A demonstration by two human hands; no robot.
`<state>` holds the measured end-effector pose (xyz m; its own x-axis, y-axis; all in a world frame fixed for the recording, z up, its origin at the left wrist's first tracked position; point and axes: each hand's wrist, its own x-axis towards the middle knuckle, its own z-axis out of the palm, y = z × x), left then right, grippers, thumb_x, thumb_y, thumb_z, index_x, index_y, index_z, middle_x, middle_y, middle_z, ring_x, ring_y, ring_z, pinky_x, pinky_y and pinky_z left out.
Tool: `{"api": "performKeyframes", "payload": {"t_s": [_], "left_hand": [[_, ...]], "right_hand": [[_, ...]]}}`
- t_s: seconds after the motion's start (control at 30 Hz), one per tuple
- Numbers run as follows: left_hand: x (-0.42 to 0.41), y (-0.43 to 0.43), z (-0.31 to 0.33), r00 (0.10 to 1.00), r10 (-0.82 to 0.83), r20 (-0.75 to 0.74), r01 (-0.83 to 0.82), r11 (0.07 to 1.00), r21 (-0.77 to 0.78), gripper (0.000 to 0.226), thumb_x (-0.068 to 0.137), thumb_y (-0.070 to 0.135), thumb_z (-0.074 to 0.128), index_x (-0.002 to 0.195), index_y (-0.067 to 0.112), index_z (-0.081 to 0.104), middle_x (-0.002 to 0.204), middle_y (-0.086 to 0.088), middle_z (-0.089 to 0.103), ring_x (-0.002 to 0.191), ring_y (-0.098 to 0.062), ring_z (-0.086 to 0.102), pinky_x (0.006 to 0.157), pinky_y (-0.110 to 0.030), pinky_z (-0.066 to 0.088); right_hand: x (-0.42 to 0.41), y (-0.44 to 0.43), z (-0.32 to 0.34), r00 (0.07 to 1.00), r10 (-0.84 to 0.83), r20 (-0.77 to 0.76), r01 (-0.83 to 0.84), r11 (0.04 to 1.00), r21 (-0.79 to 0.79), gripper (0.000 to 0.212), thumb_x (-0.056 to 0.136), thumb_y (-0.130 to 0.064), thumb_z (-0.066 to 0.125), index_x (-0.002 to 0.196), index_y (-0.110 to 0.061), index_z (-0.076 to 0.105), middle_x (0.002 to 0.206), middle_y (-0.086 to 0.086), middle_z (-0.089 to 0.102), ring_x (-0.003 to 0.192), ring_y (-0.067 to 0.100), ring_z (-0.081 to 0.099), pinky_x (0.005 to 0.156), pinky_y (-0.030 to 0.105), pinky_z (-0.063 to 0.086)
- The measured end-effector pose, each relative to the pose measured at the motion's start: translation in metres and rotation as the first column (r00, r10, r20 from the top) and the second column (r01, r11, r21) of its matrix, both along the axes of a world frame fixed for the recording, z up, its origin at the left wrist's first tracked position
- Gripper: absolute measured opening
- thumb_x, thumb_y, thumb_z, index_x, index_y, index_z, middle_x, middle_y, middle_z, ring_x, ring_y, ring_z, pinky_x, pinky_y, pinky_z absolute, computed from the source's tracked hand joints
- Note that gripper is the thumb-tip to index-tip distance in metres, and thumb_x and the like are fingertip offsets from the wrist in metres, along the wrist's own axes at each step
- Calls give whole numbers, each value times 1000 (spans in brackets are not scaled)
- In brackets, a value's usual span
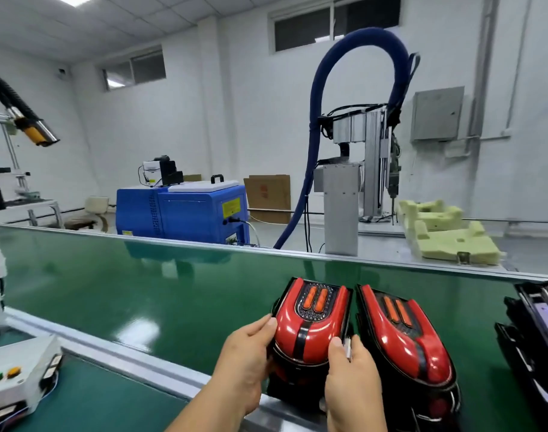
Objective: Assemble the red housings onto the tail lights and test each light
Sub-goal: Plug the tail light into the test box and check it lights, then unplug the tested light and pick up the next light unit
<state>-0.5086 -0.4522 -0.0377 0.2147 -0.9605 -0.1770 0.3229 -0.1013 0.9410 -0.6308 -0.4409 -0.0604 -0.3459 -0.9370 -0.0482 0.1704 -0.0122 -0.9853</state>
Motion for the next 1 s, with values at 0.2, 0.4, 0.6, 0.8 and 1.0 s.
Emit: {"api": "performKeyframes", "payload": {"t_s": [0.2,0.4,0.6,0.8,1.0], "left_hand": [[-12,-3,-18,970,65,233,-62,998,-24,33,94,15,64,127,10,63,118,-7,70,109,-21,66,102,-44,50],[-21,1,-17,899,180,399,-176,983,-48,25,95,27,61,118,19,70,111,3,72,106,-15,65,101,-39,50],[-20,5,-14,867,77,492,-52,997,-63,33,104,32,42,86,26,70,96,-6,75,91,-18,67,94,-41,53],[-15,2,-18,871,6,491,32,997,-69,39,106,31,37,85,24,69,95,-5,75,92,-18,65,93,-36,49],[-19,3,-22,912,41,408,-11,997,-77,47,106,29,39,74,30,73,87,8,77,95,-12,68,94,-37,52]], "right_hand": [[3,13,-5,993,-113,-16,113,994,-5,68,96,-32,55,153,-10,24,152,9,40,139,28,37,115,40,26],[8,27,-12,986,-146,80,148,989,-22,66,92,-9,60,150,-5,30,139,16,51,119,32,54,97,28,38],[14,27,-11,978,-140,154,155,983,-93,68,92,-3,59,151,-5,26,140,20,51,123,31,52,93,25,36],[15,22,-13,946,-120,301,165,978,-127,68,94,1,54,153,-5,19,146,16,44,126,20,45,100,24,35],[15,22,-21,906,-139,399,219,962,-164,70,92,10,53,152,0,18,154,19,30,131,10,32,107,22,27]]}}
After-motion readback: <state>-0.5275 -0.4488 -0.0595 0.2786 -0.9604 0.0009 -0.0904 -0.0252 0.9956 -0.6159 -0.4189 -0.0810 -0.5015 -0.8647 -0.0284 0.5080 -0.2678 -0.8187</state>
